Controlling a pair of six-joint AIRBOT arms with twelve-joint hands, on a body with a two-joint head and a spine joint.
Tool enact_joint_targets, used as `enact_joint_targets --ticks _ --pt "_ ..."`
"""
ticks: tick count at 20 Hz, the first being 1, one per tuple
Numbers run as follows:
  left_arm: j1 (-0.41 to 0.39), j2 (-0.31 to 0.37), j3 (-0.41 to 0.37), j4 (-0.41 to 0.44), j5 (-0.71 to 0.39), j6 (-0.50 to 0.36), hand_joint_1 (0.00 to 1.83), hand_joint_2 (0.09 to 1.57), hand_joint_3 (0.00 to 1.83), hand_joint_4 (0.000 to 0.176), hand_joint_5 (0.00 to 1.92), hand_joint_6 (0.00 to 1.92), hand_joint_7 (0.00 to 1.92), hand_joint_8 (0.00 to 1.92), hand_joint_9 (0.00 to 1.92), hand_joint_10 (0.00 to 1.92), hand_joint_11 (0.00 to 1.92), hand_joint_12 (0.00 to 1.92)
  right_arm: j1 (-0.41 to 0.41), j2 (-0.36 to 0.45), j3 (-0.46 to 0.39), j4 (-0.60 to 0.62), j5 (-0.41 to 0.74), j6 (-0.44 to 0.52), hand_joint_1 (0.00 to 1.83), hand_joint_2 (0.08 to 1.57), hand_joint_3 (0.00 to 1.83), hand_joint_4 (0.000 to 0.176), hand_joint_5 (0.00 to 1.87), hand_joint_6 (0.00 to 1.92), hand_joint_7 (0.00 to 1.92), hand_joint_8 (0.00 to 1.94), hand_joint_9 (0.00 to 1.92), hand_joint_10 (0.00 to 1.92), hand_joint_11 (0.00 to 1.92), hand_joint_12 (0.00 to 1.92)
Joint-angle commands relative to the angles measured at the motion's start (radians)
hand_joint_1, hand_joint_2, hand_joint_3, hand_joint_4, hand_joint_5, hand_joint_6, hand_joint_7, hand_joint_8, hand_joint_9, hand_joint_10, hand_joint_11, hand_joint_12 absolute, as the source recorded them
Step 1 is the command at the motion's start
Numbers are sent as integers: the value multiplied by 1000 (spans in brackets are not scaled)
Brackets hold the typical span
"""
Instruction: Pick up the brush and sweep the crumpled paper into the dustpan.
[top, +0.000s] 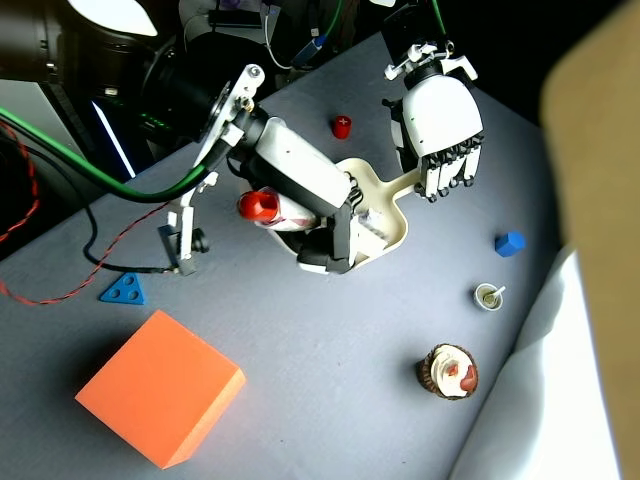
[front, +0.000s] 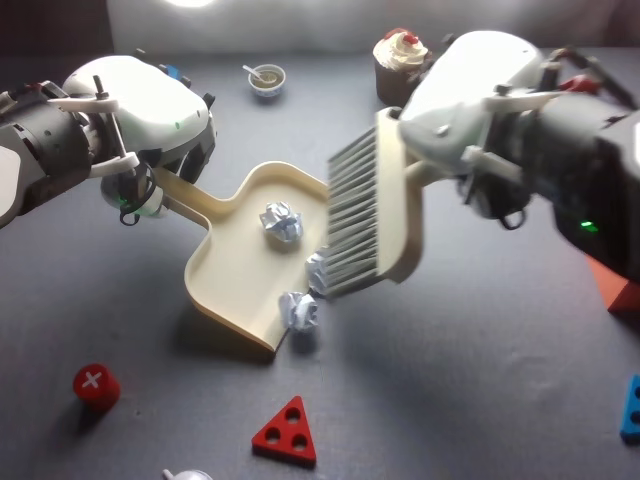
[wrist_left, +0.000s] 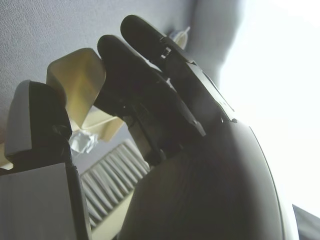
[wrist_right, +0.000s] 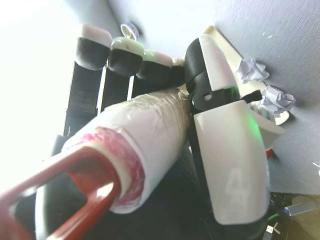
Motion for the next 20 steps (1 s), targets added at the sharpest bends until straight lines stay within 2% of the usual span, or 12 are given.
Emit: enact_joint_targets --ticks 1,4,6,12,17,20 --pt "-5 4 2 23 86 5 1245 1084 0 0 1040 1010 1077 709 1175 4 837 702 19 22 -10 -65 -26 -18 1121 1311 1 0 763 1921 920 1941 945 1921 962 1921" --pt "-5 4 1 7 86 5 1243 1090 0 0 1037 1016 1047 755 1155 0 802 716 19 75 -42 -28 -21 -43 1128 1315 3 0 777 1921 922 1941 944 1921 968 1921" --pt "-5 4 -2 4 87 5 1247 1081 0 0 1052 991 1073 715 1164 2 806 735 12 96 -62 23 -18 -76 1131 1310 0 0 762 1921 927 1941 946 1921 959 1921" --pt "-4 4 -9 -6 87 5 1246 1085 0 0 1048 998 1062 731 1164 3 811 721 -5 97 -84 64 -17 -115 1143 1305 0 0 789 1921 943 1941 963 1921 961 1921" --pt "-5 4 -18 -11 87 5 1239 1102 1 0 1013 1058 1018 800 1131 2 782 730 -11 78 -74 99 -9 -153 1100 1320 4 0 705 1921 877 1941 903 1921 928 1921" --pt "-5 4 -22 -13 87 5 1245 1089 0 0 1024 1040 1071 715 1153 5 810 727 -15 74 -72 110 -6 -166 1124 1303 0 0 737 1921 884 1941 899 1921 911 1921"
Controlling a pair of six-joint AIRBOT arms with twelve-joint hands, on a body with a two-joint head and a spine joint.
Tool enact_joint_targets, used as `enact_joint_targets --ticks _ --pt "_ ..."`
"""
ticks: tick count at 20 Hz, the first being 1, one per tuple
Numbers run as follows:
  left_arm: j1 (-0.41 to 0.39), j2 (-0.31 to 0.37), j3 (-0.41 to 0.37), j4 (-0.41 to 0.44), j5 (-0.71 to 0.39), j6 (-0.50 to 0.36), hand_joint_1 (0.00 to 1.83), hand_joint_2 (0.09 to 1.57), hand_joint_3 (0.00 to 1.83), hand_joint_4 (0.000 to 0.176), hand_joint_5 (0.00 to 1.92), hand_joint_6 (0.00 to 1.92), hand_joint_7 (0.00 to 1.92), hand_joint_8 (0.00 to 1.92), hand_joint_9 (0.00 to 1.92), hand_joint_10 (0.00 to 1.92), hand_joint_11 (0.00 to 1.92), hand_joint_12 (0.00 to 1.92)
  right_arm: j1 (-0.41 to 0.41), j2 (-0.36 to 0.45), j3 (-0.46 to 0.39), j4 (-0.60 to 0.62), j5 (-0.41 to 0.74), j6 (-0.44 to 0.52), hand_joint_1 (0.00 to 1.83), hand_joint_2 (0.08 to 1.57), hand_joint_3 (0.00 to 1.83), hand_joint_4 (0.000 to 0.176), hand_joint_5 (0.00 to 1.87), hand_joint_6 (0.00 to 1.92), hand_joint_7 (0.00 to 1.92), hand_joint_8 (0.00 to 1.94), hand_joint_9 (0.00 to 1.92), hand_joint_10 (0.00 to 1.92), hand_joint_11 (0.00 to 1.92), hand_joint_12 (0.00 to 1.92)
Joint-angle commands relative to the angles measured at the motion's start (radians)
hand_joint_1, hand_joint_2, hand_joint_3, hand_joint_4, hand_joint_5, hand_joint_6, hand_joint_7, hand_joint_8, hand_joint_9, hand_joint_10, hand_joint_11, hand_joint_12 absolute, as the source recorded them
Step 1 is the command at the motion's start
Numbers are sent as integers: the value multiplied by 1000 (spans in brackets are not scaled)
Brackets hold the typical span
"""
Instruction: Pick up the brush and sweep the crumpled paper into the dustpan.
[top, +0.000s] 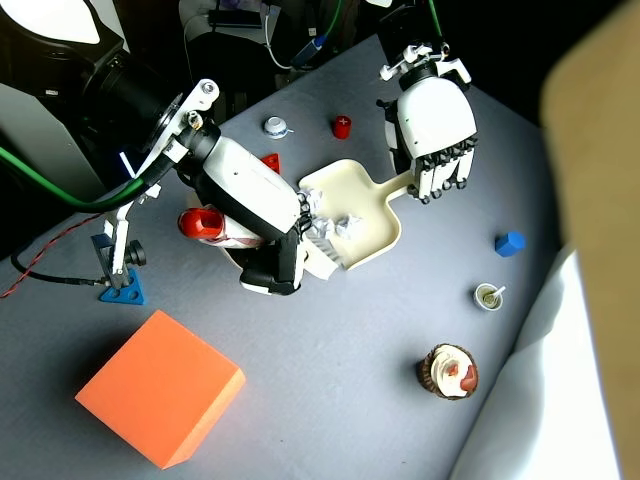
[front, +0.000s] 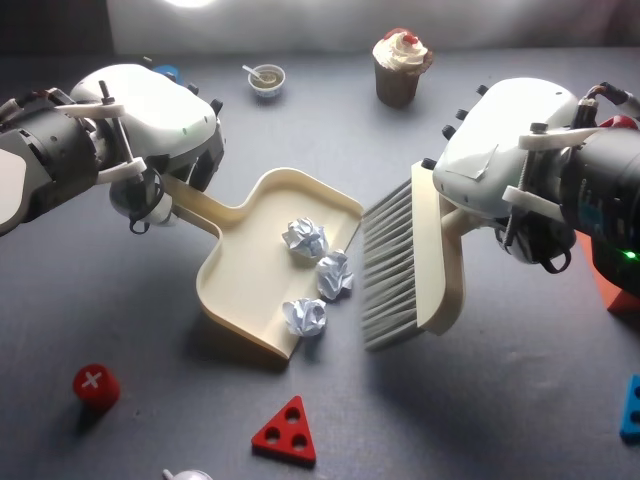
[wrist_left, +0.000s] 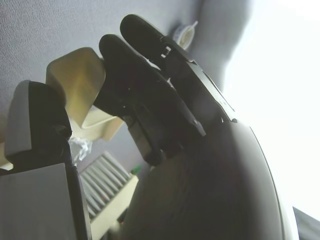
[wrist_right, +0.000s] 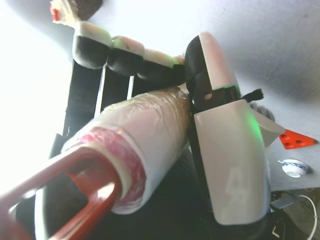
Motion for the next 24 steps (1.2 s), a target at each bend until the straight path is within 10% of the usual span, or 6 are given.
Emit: enact_joint_targets --ticks 1,24 --pt "-7 4 -2 19 84 5 1245 1087 0 0 1031 1026 1073 713 1155 5 808 724 0 7 0 -69 -10 -12 1134 1302 0 0 750 1921 902 1941 918 1921 916 1921" --pt "-7 -6 -2 7 84 4 1247 1085 0 0 1047 1003 1058 735 1156 4 783 777 7 -137 95 -111 8 5 1161 1307 1 0 784 1921 950 1941 963 1921 934 1921"
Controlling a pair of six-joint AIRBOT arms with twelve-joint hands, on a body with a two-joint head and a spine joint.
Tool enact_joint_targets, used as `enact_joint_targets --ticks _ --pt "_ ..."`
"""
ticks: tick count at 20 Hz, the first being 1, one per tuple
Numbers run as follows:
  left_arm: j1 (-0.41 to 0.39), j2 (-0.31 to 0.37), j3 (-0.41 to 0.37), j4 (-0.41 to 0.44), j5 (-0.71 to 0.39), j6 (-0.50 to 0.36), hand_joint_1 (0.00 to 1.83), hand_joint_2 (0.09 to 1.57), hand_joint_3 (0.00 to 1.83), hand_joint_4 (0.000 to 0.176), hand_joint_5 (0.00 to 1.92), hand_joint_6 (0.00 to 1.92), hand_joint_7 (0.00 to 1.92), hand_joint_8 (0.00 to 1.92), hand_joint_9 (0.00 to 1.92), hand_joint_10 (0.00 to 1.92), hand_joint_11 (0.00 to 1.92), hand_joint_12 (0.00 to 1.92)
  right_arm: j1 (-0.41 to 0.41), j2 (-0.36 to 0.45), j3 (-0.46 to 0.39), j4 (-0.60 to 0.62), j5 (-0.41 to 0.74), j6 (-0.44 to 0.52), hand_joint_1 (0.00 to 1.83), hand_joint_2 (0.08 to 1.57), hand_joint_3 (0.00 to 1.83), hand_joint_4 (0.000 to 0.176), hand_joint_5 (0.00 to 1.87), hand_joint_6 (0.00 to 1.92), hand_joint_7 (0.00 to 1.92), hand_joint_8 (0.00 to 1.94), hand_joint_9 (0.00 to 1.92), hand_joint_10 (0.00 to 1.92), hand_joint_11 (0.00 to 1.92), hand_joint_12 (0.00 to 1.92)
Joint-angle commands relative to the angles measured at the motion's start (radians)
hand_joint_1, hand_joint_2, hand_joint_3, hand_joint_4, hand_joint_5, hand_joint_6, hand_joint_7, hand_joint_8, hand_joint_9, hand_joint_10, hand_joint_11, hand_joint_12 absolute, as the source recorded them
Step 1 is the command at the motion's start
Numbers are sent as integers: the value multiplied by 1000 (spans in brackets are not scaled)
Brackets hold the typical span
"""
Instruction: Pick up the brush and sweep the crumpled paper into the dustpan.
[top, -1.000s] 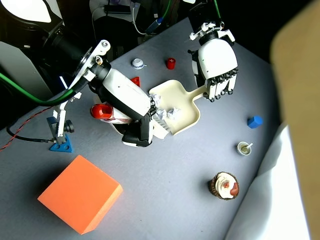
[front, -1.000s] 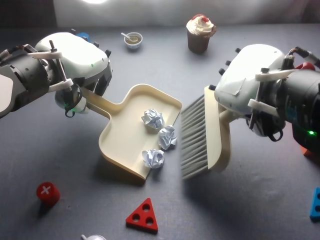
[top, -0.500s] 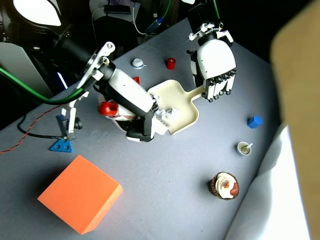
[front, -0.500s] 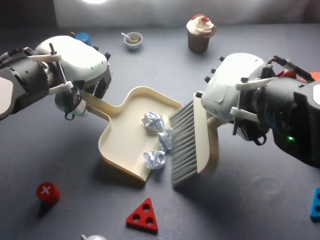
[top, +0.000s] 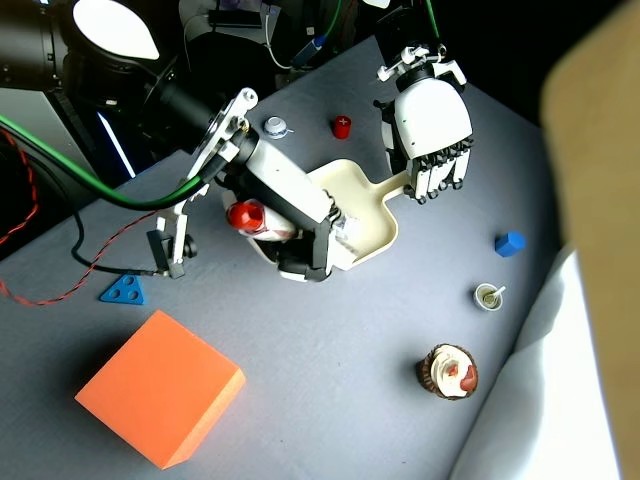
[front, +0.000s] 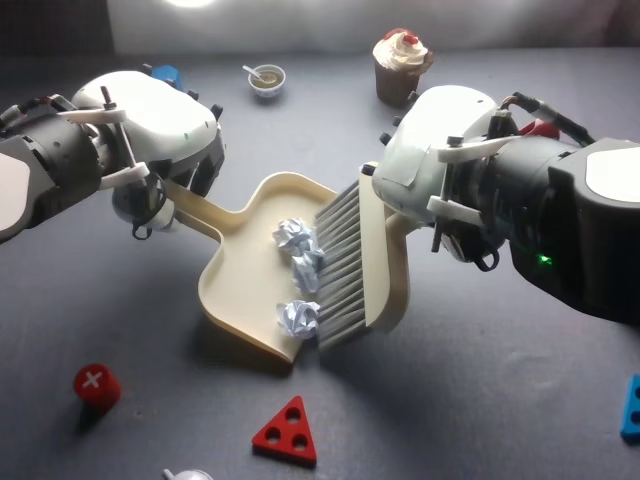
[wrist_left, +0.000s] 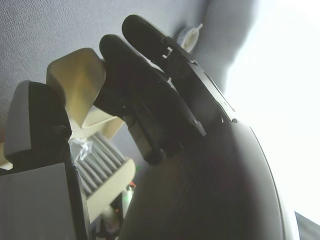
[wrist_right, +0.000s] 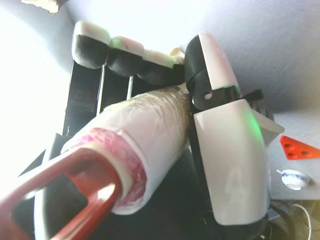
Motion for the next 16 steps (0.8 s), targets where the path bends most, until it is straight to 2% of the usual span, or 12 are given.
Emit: enact_joint_targets --ticks 1,2,3,6,7,9,10,11,12,14,15,16 --pt "-15 -1 4 28 75 2 1244 1090 1 0 1033 1025 1050 749 1151 1 760 797 18 8 -6 -59 -2 -2 1166 1301 0 0 786 1921 962 1941 972 1921 936 1921" --pt "-15 -1 5 29 75 2 1243 1091 1 0 1029 1032 1052 748 1152 2 755 802 20 8 -10 -59 0 -2 1167 1296 0 0 779 1921 960 1941 975 1921 935 1921" --pt "-15 -2 6 29 75 2 1346 1098 0 0 990 1051 1044 697 965 928 753 820 22 8 -13 -59 1 -2 1172 1284 0 0 780 1921 956 1941 973 1921 936 1921" --pt "-18 -3 10 29 74 2 1238 1098 4 0 998 1068 1045 771 1100 110 742 811 29 8 -15 -73 9 5 1174 1300 0 0 737 1921 941 1941 966 1921 948 1921" --pt "-19 -4 11 29 74 2 1347 1097 2 0 978 1061 1058 689 957 947 744 820 31 8 -15 -77 10 8 1160 1310 3 0 748 1921 947 1941 968 1921 948 1921" --pt "-22 -4 14 29 74 2 1368 1112 1 0 948 1108 1022 732 884 1205 735 827 38 8 -17 -80 13 10 1149 1319 1 0 740 1921 934 1941 955 1921 933 1921" --pt "-23 -5 15 29 73 2 1264 1100 1 0 996 1069 1038 762 945 577 726 831 38 8 -18 -80 13 10 1157 1308 0 0 767 1921 943 1941 960 1921 937 1921" --pt "-24 -5 15 29 73 2 1264 1100 1 0 996 1069 1038 762 945 577 726 831 38 8 -19 -79 13 10 1157 1308 0 0 767 1921 943 1941 960 1921 937 1921" --pt "-25 -5 15 29 72 2 1245 1096 0 0 1012 1049 1050 754 1044 251 733 824 38 8 -20 -79 13 10 1158 1305 0 0 773 1921 945 1941 961 1921 938 1921" --pt "-24 -5 13 26 71 2 1240 1096 3 0 1012 1055 1039 771 1103 107 752 797 38 8 -20 -79 13 10 1160 1306 0 0 790 1921 962 1941 983 1921 950 1921" --pt "-24 -5 12 26 71 2 1347 1088 22 0 987 1053 1048 692 956 952 768 764 38 8 -20 -79 13 10 1172 1301 0 0 802 1921 955 1941 970 1921 946 1921" --pt "-22 -5 11 25 71 2 1266 1100 1 0 1003 1060 1029 773 957 565 766 759 38 8 -20 -79 13 10 1180 1293 0 0 807 1921 974 1941 995 1921 970 1921"
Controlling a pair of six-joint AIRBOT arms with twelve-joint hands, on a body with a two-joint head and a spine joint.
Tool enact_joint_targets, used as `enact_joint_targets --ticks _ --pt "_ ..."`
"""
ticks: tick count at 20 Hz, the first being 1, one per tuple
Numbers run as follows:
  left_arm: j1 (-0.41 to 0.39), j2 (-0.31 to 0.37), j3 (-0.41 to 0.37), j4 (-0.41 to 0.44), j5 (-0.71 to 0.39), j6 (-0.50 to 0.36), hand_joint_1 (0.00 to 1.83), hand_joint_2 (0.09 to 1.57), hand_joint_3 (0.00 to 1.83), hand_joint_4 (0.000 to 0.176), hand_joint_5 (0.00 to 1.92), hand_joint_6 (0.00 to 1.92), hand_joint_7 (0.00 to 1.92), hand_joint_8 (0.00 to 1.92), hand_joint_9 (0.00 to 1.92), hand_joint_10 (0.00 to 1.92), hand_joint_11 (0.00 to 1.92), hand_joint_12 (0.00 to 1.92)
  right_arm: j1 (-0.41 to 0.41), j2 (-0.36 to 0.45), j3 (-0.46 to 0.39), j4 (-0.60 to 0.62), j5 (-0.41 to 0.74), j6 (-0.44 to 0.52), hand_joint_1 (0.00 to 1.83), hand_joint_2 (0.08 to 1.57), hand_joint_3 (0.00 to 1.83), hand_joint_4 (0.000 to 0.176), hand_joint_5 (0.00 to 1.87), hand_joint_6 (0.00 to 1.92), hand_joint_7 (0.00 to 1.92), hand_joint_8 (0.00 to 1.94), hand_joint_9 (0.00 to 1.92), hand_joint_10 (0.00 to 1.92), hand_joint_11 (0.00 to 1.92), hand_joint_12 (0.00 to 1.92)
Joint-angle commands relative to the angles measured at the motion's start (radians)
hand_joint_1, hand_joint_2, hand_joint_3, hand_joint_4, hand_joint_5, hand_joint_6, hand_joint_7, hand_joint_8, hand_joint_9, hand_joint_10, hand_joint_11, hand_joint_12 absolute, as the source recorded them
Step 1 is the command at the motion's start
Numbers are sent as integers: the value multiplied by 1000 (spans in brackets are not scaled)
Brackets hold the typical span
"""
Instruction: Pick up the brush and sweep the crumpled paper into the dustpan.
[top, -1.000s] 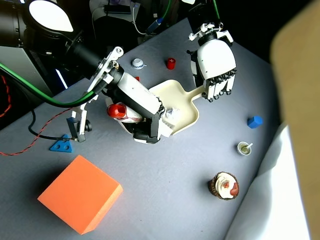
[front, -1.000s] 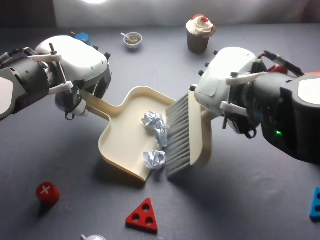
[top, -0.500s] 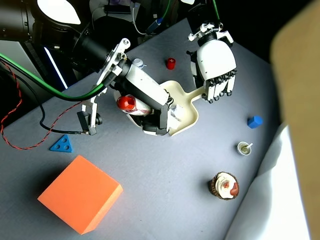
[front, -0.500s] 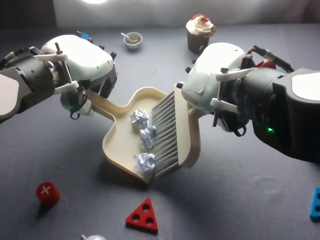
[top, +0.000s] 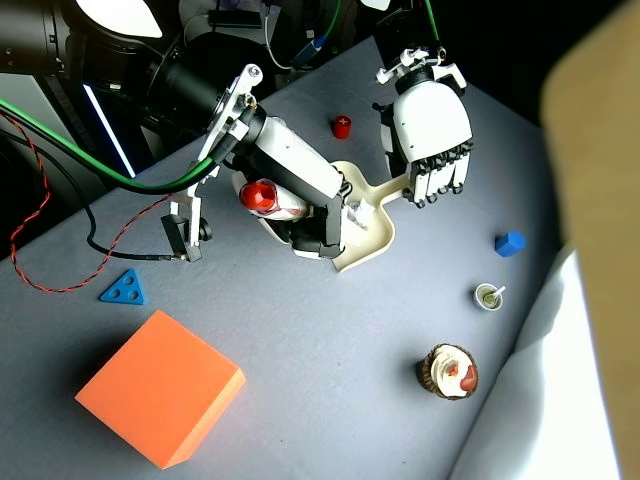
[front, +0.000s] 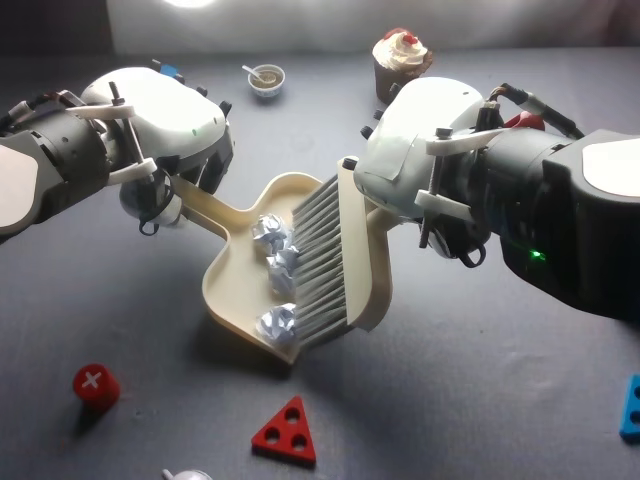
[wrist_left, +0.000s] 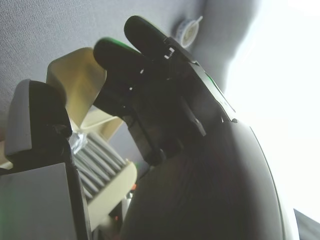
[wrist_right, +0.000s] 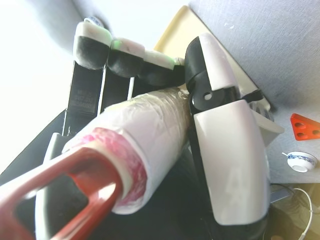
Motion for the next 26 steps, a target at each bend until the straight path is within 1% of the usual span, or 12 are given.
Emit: enact_joint_targets --ticks 1,2,3,4,5,6,7,8,11,16,23,26 --pt "-11 6 0 21 79 6 1350 1098 13 0 977 1068 1032 713 914 1064 774 763 14 8 -5 -70 -8 -7 1173 1307 2 0 777 1921 966 1941 995 1921 974 1921" --pt "-9 6 0 19 79 6 1264 1096 0 0 1013 1043 1048 745 967 531 767 761 13 8 -5 -70 -8 -7 1174 1311 3 0 764 1921 966 1941 998 1921 981 1921" --pt "-8 5 -1 18 80 6 1346 1094 22 0 985 1058 1026 723 931 1001 771 754 13 8 -6 -70 -8 -7 1166 1318 2 0 717 1921 955 1941 996 1921 975 1921" --pt "-8 5 -1 18 80 6 1346 1094 22 0 985 1058 1026 723 931 1001 771 754 13 8 -6 -70 -8 -7 1166 1318 2 0 717 1921 955 1941 996 1921 975 1921" --pt "-7 5 -1 18 80 6 1262 1102 0 0 1005 1061 1032 767 961 523 772 742 12 8 -6 -70 -9 -7 1191 1299 0 0 768 1921 961 1941 993 1921 963 1921" --pt "-7 5 -1 18 80 6 1349 1105 0 0 979 1069 1026 714 917 1057 772 743 12 8 -6 -70 -9 -7 1203 1293 0 0 773 1921 954 1941 983 1921 956 1921" --pt "-6 5 -1 18 80 6 1364 1113 2 0 955 1098 999 748 894 1193 768 754 13 8 -6 -70 -9 -7 1189 1297 0 0 758 1921 940 1941 968 1921 953 1921" --pt "-6 5 -1 18 80 6 1246 1100 0 0 1012 1062 1026 780 1041 243 764 748 13 8 -6 -70 -9 -7 1169 1306 2 0 734 1921 930 1941 964 1921 963 1921" --pt "-6 5 -1 18 80 6 1244 1093 1 0 1028 1038 1040 761 1122 50 780 718 15 8 -6 -70 -10 -3 1176 1304 1 0 722 1921 932 1941 963 1921 959 1921" --pt "-7 5 0 18 80 6 1246 1089 0 0 1045 1010 1046 751 1146 18 798 701 18 8 -5 -89 -9 16 1176 1299 1 0 773 1921 944 1941 962 1921 944 1921" --pt "-5 5 1 18 80 6 1240 1108 2 0 1011 1075 992 828 1109 4 786 644 27 8 0 -92 -11 28 1196 1301 0 0 671 1921 912 1941 959 1921 952 1921" --pt "-6 5 2 19 80 6 1245 1095 0 0 1029 1046 1034 759 1131 5 826 621 29 8 0 -93 -11 28 1164 1311 3 0 670 1921 908 1941 946 1921 952 1921"
